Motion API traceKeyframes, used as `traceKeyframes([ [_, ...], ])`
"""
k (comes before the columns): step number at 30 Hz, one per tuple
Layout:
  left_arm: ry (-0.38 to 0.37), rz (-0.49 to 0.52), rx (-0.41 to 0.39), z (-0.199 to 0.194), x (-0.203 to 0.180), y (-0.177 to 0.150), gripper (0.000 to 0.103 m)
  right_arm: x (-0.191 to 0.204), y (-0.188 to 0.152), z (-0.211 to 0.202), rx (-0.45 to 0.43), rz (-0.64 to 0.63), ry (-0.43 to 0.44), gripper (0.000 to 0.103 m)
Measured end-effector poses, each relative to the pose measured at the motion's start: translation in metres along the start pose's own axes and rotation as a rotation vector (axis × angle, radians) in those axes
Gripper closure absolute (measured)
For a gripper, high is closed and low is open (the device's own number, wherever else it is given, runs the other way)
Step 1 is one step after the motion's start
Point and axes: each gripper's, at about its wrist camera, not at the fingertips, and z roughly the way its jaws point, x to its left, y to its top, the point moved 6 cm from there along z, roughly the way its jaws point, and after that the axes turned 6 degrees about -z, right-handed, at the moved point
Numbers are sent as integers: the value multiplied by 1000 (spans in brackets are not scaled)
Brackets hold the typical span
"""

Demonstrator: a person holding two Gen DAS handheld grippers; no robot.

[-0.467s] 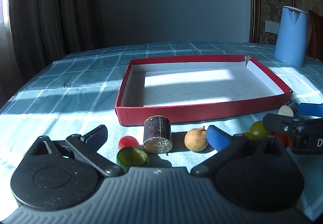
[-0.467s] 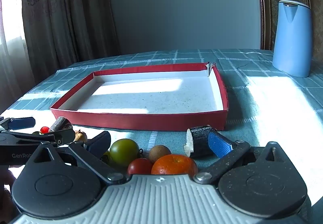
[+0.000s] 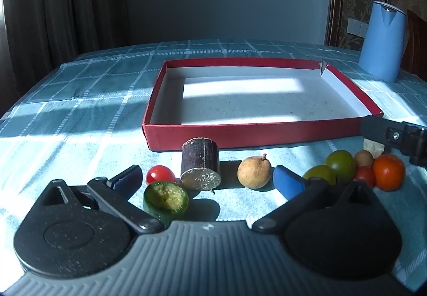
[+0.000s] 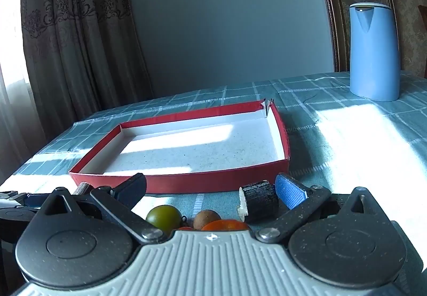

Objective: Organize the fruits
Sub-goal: 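Move both tools toward the produce lined up before the red tray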

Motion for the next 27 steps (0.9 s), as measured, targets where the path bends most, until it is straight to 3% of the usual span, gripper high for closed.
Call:
traceKeyframes([
  [9,14,-17,-55,-5,4,5,0,3,-4,3,25,-18,2,0],
  [16,7,-25,25,4,6,0,0,2,-3,1,11,-40,-22,0],
  [22,26,37,-10,-2,0,-3,0,-4,-2,2,14,-19,-37,0],
  [27,-3,73,-27,-13,0,-9,0,-7,2,-4,-24,-35,-69,0],
])
